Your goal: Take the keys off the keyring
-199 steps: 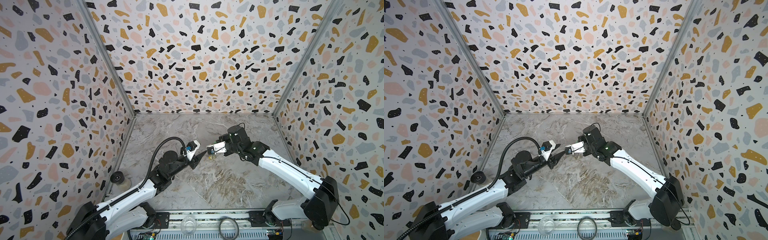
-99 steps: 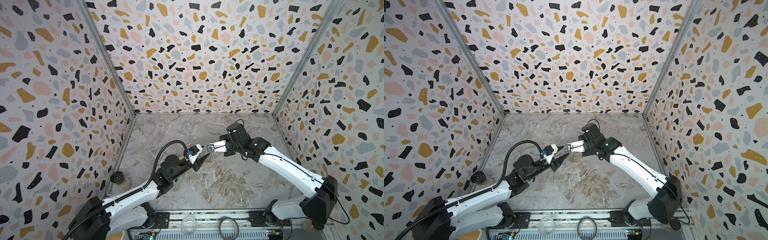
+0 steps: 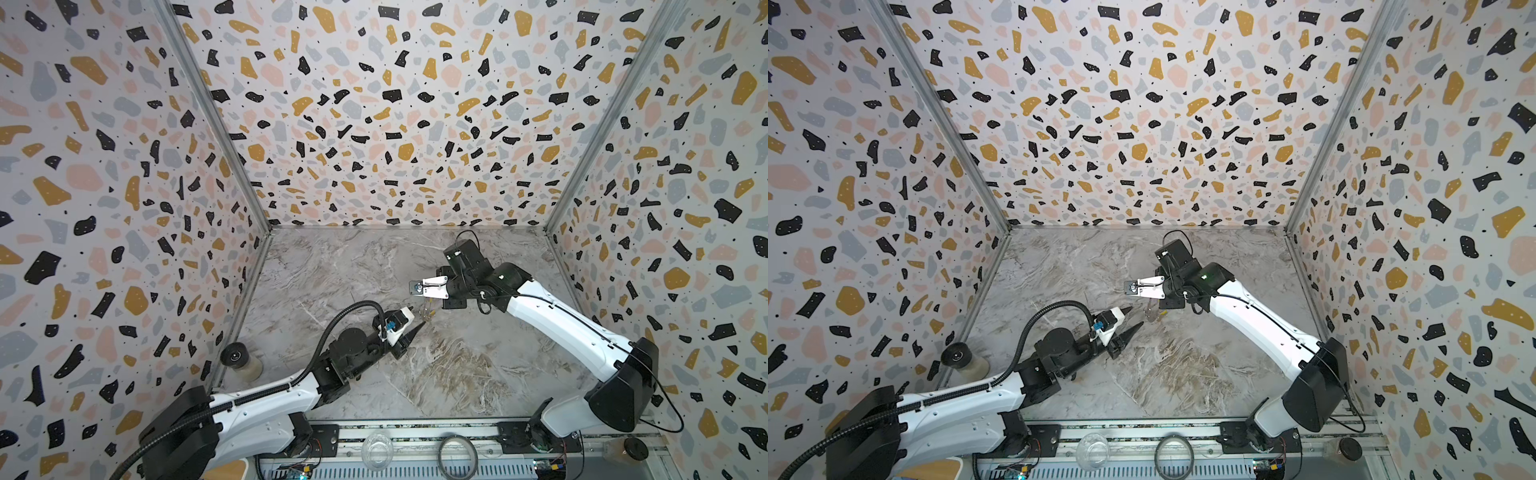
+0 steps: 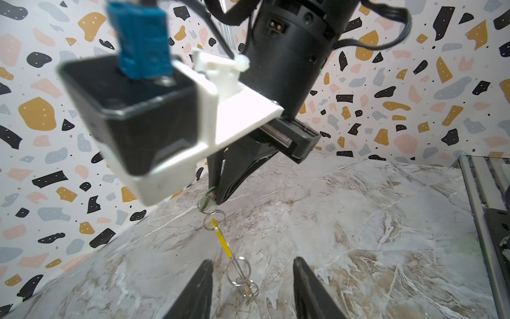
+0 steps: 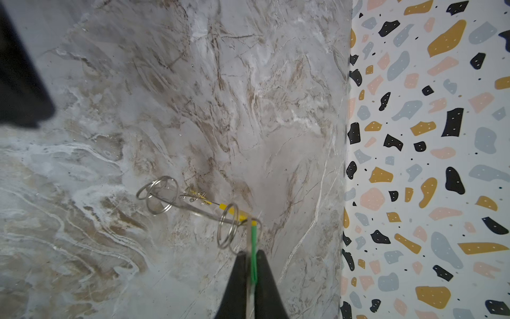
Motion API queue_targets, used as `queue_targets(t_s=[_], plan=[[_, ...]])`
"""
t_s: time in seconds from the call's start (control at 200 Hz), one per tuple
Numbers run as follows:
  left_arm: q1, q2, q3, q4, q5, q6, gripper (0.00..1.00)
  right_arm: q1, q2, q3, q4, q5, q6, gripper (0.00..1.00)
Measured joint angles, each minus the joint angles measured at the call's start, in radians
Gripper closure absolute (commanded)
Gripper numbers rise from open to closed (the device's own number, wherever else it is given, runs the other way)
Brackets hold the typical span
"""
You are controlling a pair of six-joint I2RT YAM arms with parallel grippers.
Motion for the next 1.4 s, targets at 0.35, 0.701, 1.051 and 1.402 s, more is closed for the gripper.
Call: queue_targets(t_s=[0.35, 0.701, 1.051, 1.402], plan=[[-0.055, 0.125, 0.018, 0.109, -0.065, -0.012, 0.50, 0.000, 0.023, 0.062, -0.068, 0.008, 0.075, 1.00], [-0.059, 0.249, 0.044, 0.226, -0.145, -0.069, 0.51, 0.001, 0.023, 0.092, -0.102, 0.008, 0.111, 1.00], [-0.059, 0.323, 0.087, 0.304, -0.223, -0.091, 0.56, 0.008, 0.023, 0.103, -0.124, 0.015, 0.129, 1.00], [-0.059, 0.387, 0.141, 0.325, -0.307, -0.115, 0.63, 0.009, 0.023, 0.112, -0.140, 0.017, 0.144, 1.00]])
